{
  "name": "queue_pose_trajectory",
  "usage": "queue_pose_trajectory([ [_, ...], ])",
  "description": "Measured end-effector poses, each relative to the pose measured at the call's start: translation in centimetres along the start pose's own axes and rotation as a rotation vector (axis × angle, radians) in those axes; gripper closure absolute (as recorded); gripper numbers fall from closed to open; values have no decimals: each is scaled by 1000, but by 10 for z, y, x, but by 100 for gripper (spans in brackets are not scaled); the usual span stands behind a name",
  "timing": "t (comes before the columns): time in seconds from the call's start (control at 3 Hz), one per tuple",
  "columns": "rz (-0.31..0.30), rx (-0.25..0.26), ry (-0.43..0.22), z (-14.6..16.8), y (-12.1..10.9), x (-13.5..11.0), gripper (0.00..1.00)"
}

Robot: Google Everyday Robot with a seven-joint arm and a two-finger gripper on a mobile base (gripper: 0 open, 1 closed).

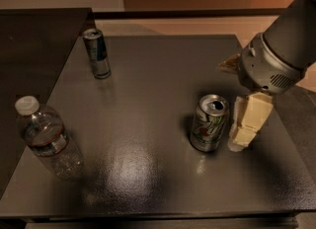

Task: Move 7up can near water bottle

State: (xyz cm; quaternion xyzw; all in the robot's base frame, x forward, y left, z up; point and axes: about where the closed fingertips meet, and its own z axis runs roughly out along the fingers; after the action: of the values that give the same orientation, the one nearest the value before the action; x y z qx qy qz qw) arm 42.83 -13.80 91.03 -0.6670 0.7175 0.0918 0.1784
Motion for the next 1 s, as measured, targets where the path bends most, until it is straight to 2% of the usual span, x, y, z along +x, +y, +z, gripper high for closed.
queue_pose_trajectory([
  [0.33, -10, -39, -17, 11, 5, -6, 18],
  [1.0, -20, -91, -46, 21, 10, -16, 64],
])
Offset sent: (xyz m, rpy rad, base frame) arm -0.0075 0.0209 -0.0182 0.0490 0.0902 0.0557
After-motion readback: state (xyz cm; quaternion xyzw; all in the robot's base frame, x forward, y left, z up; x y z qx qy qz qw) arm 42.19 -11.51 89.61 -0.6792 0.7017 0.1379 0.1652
